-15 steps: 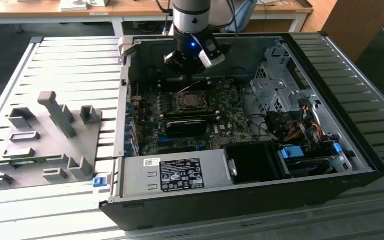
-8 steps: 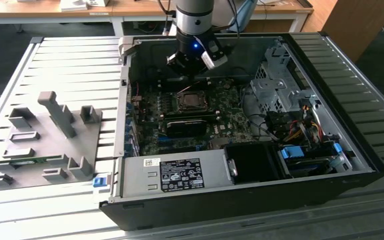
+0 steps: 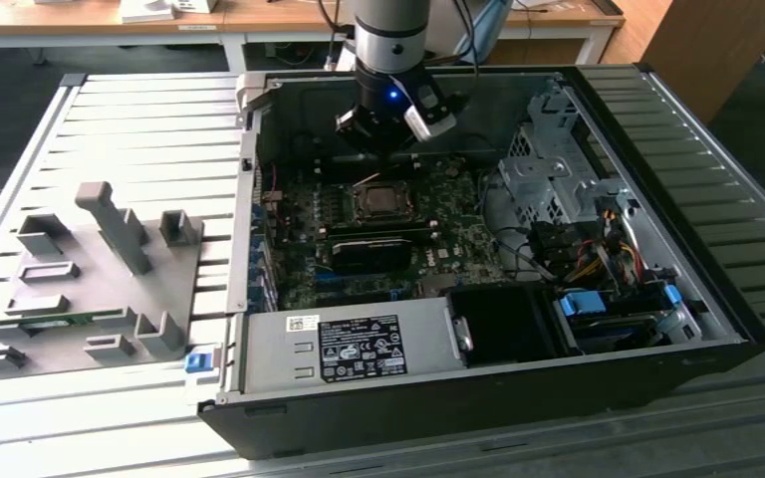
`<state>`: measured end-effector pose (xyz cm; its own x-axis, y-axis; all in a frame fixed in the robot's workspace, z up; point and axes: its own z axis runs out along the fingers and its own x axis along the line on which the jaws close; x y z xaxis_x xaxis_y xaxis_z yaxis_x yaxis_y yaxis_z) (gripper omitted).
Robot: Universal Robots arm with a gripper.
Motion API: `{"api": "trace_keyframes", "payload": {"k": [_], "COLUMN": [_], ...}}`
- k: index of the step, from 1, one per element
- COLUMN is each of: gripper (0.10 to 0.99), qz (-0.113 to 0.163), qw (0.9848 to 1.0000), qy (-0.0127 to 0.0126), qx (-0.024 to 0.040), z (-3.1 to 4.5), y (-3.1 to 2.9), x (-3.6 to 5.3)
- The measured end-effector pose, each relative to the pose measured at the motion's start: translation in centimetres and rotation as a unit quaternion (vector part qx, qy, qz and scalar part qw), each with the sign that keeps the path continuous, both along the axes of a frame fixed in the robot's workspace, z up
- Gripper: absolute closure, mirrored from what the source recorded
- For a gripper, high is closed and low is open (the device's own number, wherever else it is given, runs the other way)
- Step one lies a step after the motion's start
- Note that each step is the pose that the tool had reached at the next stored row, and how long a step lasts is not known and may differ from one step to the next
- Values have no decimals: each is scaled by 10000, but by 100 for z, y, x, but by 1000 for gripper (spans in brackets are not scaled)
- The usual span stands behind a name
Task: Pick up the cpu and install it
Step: 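Install the first cpu locking lever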
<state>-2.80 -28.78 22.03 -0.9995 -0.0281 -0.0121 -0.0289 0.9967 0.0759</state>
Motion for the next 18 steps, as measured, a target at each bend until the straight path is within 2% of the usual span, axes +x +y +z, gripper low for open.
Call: {"api": "trace_keyframes", "payload": {"k": [18], "gripper": [980], "qz": [0], "qw": [10000], "qy": [15], "qx": [0], "z": [-130], "y": [1], "x": [117]}}
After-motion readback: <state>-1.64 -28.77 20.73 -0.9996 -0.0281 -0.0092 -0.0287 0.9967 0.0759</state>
